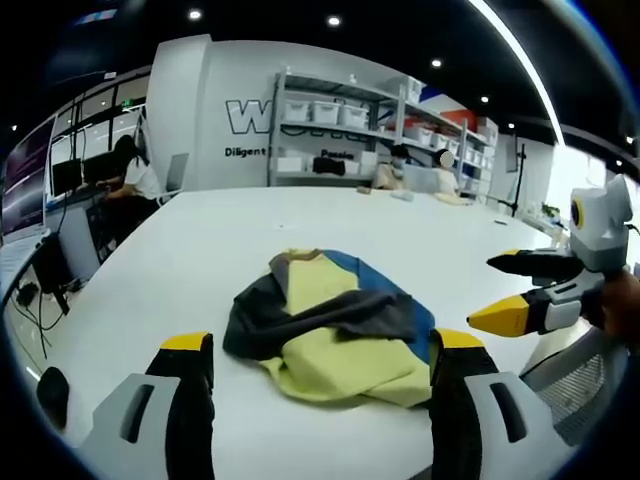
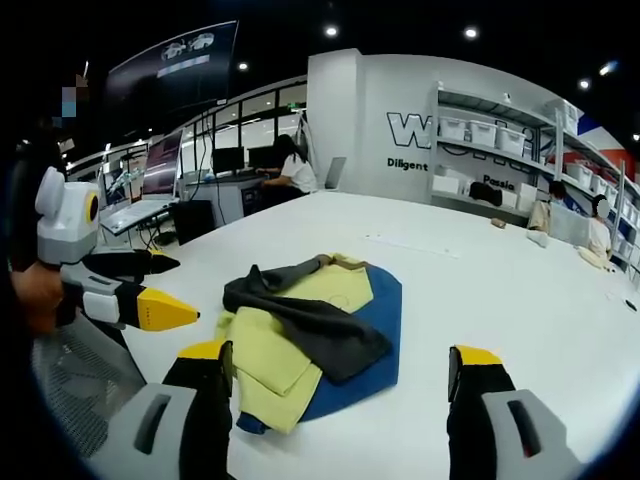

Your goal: Fold the garment on the visible template until the final outline fits inside the template.

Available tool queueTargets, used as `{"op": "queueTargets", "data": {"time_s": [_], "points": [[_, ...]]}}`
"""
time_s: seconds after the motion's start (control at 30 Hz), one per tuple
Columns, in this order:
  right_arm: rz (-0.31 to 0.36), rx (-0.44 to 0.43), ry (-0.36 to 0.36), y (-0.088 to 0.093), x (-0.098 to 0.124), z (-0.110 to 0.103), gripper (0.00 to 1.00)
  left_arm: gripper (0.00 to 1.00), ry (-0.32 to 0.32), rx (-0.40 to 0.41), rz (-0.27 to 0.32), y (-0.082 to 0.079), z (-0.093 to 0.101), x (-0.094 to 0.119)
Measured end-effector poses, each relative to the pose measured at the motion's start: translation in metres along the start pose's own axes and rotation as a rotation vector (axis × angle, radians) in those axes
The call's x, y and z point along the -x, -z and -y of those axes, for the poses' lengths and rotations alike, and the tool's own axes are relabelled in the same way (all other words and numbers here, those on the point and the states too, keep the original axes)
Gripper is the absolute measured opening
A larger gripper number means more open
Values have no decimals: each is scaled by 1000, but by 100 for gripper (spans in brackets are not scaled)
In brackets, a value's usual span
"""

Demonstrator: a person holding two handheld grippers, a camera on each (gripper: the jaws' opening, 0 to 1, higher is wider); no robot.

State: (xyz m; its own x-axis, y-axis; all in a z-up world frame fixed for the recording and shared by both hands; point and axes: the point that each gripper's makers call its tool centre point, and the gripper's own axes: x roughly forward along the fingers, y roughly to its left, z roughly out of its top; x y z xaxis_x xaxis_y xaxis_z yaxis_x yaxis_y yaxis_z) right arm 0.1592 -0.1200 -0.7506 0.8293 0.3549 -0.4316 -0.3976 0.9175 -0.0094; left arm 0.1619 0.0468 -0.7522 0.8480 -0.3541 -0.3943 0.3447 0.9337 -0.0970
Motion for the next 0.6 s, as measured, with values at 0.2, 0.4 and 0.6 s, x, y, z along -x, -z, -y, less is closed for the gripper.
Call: {"op": "queueTargets", "data": {"time_s": [0.2, 0.4, 0.6], "points": [[34, 6, 4, -17, -7, 9, 89, 83, -6, -8, 7, -10, -5, -10], [51, 14, -4, -33, -20, 15, 87, 81, -3, -17, 14, -23, -9, -26], [26, 47, -12, -38, -40, 19, 85, 78, 4, -23, 16, -31, -11, -40]]}}
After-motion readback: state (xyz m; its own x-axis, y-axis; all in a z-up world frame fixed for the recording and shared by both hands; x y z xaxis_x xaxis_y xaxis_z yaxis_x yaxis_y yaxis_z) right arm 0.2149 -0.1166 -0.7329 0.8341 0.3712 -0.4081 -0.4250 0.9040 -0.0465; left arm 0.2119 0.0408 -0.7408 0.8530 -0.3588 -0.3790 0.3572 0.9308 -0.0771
